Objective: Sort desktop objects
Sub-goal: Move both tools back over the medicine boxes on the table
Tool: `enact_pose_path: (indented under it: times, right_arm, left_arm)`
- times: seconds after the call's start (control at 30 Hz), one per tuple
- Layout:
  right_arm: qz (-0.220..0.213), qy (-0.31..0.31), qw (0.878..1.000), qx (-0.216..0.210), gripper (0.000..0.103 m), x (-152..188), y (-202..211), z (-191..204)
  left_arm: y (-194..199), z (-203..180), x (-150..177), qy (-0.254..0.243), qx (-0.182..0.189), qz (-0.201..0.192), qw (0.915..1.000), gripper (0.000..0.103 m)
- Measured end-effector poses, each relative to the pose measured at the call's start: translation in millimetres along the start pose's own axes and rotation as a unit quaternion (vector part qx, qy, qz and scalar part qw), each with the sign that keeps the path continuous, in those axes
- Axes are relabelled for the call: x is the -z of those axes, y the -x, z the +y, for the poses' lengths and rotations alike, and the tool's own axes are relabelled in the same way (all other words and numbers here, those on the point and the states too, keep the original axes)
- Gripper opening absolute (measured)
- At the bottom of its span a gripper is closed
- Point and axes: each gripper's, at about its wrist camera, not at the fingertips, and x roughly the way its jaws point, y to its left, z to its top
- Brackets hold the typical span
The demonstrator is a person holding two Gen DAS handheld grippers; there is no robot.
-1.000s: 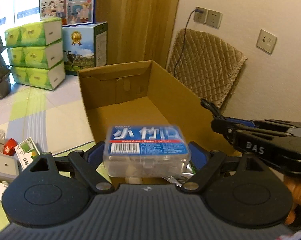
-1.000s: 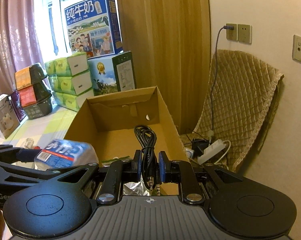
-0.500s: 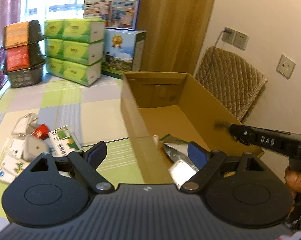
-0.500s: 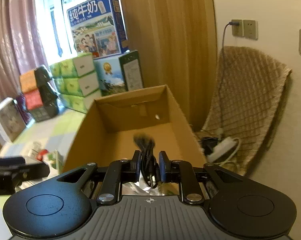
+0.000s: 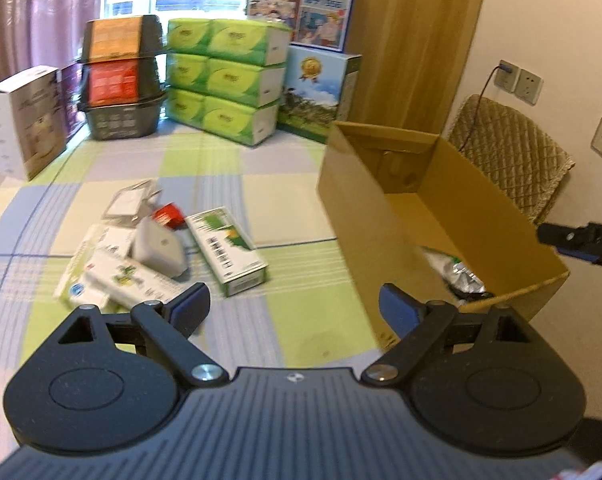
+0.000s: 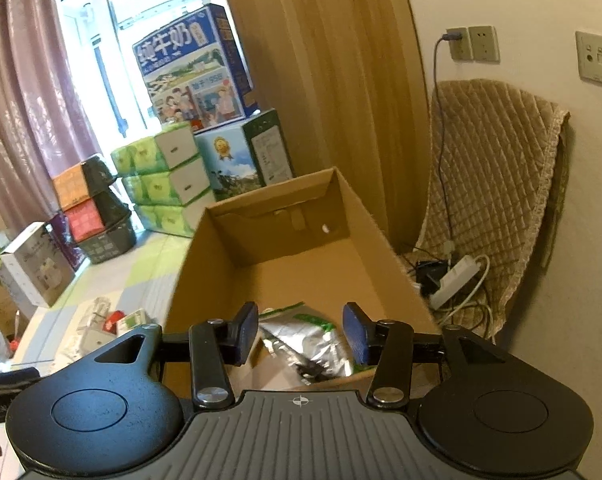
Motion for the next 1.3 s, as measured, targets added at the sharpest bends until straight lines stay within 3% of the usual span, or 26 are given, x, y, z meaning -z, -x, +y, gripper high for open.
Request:
enact_pose_path:
  times: [0.37, 0.63, 0.9, 1.07, 1.3]
  right_arm:
    - [-0.004, 0.054, 0.997, -0.063, 0.062, 16, 17, 72]
    - [0.027, 0.11, 0.987, -0.112, 0.065, 41, 0, 125]
    - [0.05, 0.155, 0.977, -0.139, 0.066, 57, -29, 167]
    - [0.064, 0.198, 0.965, -0.161, 0.067, 72, -54, 195]
    - [0.105, 0.274, 0.936, -0.192, 0.067, 92, -108, 220]
  left_arm:
    - [36, 61, 28, 0.02, -0.066, 0.003, 0.9976, 0.093]
    - [52, 109, 37, 0.021, -0.111, 0.005, 0.9935, 0.096]
    - [43, 150, 41, 0.013, -0.133, 0.017, 0.9909, 0.098]
    - [25, 169, 37, -0.012, -0.136, 0.022, 0.9904, 0.098]
    - [-3, 190, 39, -0.018, -0.128, 0.031, 0.9912, 0.098]
